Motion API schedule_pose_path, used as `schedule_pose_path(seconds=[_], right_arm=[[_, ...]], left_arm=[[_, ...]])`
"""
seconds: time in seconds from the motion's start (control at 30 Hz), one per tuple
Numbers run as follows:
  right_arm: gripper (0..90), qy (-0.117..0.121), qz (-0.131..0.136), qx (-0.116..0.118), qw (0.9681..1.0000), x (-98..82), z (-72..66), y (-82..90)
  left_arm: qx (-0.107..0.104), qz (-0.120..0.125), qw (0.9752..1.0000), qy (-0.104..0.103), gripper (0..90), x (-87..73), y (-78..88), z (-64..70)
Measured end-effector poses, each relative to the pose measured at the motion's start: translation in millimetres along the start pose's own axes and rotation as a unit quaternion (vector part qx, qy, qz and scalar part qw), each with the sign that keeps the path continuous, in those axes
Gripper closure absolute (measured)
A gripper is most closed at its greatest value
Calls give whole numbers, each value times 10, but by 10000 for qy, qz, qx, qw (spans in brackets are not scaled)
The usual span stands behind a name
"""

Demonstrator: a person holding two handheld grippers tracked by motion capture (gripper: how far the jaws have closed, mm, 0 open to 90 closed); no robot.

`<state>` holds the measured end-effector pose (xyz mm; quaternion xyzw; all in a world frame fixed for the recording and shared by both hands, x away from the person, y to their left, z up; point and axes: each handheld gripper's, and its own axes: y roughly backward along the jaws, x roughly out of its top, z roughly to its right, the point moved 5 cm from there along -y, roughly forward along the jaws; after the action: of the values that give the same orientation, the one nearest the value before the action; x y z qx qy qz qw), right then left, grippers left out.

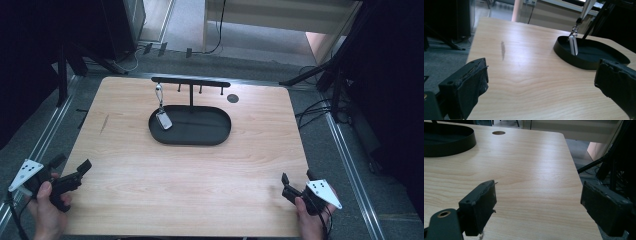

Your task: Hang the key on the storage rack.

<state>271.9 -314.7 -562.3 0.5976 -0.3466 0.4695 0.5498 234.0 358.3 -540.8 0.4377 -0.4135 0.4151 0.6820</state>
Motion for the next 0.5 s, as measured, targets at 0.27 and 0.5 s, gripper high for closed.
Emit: schedule_pose_path(seconds=[0.27, 0.5], right_arm=[[130, -7, -4, -6, 10000, 0, 1, -1], [130, 12, -9, -16, 10000, 0, -1, -2]], left_arm=[[396, 118, 9969, -667, 0, -86, 248, -148], [328, -6, 9965, -775, 0, -202, 271, -178]])
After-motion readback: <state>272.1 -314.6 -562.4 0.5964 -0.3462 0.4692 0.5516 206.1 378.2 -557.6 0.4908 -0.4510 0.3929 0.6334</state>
